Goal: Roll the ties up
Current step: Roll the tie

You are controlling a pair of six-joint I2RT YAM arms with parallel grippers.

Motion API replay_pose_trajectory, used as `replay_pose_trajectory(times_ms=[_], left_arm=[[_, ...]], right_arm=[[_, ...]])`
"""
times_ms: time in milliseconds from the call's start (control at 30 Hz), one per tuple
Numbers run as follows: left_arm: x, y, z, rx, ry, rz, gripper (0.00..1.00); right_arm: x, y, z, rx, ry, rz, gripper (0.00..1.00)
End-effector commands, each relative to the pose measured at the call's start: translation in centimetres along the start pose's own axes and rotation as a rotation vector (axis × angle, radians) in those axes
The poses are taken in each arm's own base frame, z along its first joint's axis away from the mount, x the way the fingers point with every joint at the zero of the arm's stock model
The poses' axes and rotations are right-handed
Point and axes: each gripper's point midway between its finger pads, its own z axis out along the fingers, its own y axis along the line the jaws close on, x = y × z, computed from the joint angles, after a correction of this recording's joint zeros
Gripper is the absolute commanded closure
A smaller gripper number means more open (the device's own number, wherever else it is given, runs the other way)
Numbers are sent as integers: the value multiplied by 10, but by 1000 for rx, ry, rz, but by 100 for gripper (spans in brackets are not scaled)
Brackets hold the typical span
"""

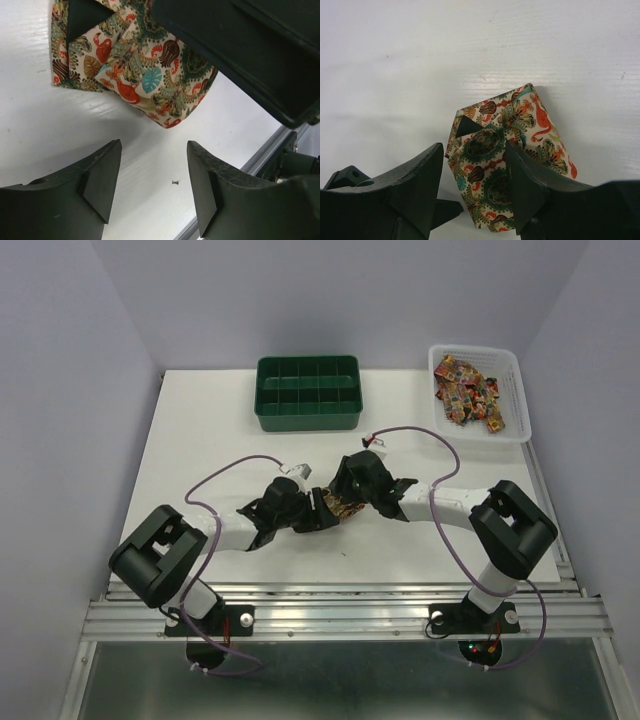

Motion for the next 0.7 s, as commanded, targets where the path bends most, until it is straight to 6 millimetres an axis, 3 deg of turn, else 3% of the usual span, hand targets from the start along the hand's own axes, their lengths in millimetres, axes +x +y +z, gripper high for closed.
replay_pose_trajectory(times_ms=[0, 200, 533, 667], left_arm=[[-24, -13, 9, 6, -76, 9, 34], [-20, -14, 17, 0, -58, 20, 38], [-25, 3, 27, -99, -70, 20, 61], [-30, 10, 28, -139, -83, 29, 63]], right_arm=[[-4, 0, -4, -7, -17, 43, 42], [-3, 0, -3, 0, -15, 72, 42], [-6, 5, -7, -21, -20, 97, 41], [-8, 7, -9, -26, -20, 86, 41]])
